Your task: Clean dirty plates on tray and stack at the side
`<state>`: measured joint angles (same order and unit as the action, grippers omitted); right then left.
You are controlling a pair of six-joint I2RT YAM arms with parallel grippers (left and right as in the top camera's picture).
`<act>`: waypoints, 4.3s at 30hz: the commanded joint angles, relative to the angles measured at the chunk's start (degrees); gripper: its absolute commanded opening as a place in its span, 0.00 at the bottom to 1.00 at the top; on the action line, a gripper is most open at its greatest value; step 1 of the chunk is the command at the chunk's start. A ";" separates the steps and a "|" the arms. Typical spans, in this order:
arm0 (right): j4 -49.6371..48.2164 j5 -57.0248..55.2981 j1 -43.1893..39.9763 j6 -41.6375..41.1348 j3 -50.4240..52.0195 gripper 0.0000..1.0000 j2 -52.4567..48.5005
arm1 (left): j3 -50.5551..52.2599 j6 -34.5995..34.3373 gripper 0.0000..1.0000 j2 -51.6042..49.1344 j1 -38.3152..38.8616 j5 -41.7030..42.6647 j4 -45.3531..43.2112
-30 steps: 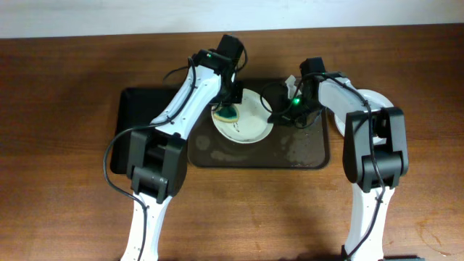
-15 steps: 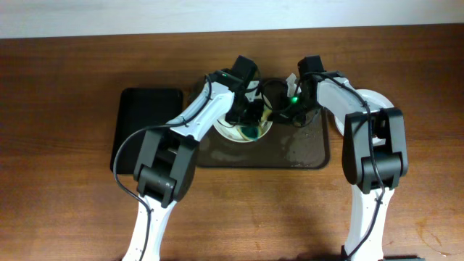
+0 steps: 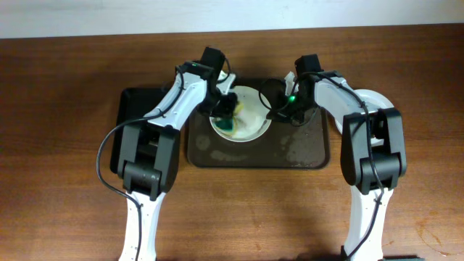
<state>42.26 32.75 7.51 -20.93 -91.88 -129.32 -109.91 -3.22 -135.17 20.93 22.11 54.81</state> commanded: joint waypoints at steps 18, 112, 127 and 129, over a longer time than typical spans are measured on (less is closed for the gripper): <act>3.80 -17.27 0.09 -0.35 2.19 0.04 2.03 | -22.84 -17.70 0.00 1.22 -0.35 -29.38 9.05; 51.41 -23.15 -13.90 10.05 -31.12 0.99 43.41 | -54.23 -3.52 0.99 13.46 -18.21 -24.26 34.69; -34.49 -25.92 -6.34 21.53 65.31 0.99 103.45 | -54.23 -3.52 0.99 13.46 -18.45 -24.41 34.71; -42.97 -25.90 -6.34 21.42 79.80 0.99 116.28 | -54.25 -3.52 0.99 13.46 -18.47 -24.41 34.71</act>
<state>4.82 7.35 0.86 0.30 -22.39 -21.93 -163.83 -7.07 -121.49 2.72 -2.31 89.34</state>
